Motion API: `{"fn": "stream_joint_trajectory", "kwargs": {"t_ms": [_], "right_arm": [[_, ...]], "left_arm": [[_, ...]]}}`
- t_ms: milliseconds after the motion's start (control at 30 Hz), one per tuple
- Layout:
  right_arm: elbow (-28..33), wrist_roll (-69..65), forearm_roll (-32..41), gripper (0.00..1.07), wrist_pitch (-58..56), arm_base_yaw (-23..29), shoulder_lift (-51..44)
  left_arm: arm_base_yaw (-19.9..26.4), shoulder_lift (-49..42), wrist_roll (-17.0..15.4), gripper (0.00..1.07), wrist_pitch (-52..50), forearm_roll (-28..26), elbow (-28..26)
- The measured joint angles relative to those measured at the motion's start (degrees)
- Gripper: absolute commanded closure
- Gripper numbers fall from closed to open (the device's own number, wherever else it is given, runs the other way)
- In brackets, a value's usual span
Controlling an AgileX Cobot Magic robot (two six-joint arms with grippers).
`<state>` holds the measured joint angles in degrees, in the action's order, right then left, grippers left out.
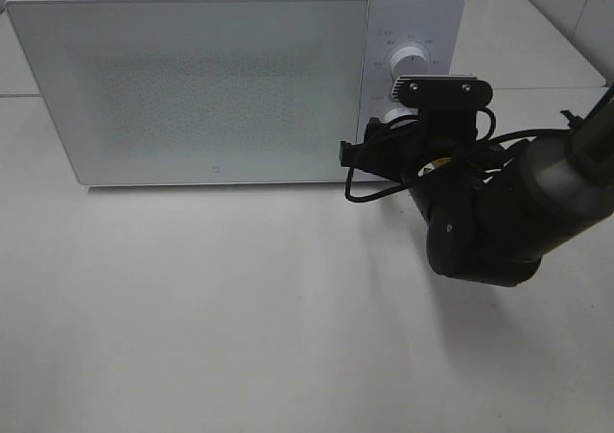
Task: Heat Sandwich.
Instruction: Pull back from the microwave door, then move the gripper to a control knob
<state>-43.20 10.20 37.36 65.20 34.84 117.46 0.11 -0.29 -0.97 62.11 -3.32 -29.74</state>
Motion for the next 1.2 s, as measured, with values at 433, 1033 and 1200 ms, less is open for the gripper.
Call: {"fn": "stream_joint_trajectory", "kwargs": {"t_ms": [433, 1033, 1200], "right_arm": [[0.0, -0.06, -0.29, 0.96, 0.17, 0.0, 0.0], [0.0, -3.78, -0.29, 0.94, 0.57, 0.0, 0.11], [0.0, -10.6, -0.57, 0.94, 0.8, 0.0, 0.17]], "left_arm": [[0.0, 0.0, 0.0, 0.09, 0.0, 0.06, 0.0], [0.0, 0.0, 0.0, 0.09, 0.0, 0.06, 0.0], [0.0, 0.0, 0.0, 0.09, 0.0, 0.06, 0.0]]}}
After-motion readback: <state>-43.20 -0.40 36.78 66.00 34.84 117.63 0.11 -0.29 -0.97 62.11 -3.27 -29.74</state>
